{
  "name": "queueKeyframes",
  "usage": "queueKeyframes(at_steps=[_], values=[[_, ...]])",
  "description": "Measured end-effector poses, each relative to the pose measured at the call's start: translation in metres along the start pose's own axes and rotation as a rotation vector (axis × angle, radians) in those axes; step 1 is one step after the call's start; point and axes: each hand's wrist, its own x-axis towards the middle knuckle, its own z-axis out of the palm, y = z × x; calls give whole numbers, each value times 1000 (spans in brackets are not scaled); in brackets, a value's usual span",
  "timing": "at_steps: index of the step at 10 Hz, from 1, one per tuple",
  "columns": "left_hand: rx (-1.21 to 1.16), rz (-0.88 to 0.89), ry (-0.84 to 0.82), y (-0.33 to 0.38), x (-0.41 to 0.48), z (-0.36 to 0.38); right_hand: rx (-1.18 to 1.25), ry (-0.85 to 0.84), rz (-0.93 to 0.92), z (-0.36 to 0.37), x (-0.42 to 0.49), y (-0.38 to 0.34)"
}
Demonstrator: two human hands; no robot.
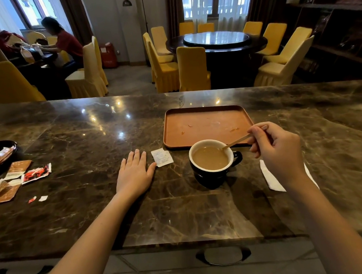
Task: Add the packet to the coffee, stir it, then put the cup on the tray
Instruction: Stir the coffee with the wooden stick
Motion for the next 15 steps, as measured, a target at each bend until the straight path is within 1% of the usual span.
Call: queueKeyframes(at_steps=[1, 3, 6, 8, 10, 11, 14, 15], values=[[7, 0, -1, 0, 1, 1, 9, 50, -32, 0, -3, -6], [7, 4, -3, 0, 0, 0, 24, 19, 4, 12, -3, -8], [6, 4, -3, -1, 2, 1, 91, 68, 143, -11, -16, 6], [10, 4, 1, -1, 2, 0, 261, 178, 266, -18, -24, -1], [12, 8, -10, 0, 1, -2, 338, 98, 394, -2, -34, -5], [12, 9, -8, 0, 1, -2, 314, 114, 441, -3, -38, 1], [10, 9, -6, 0, 1, -1, 453, 221, 523, -28, -45, 7], [8, 6, -8, 0, 1, -1, 484, 219, 517, -29, -46, 6]])
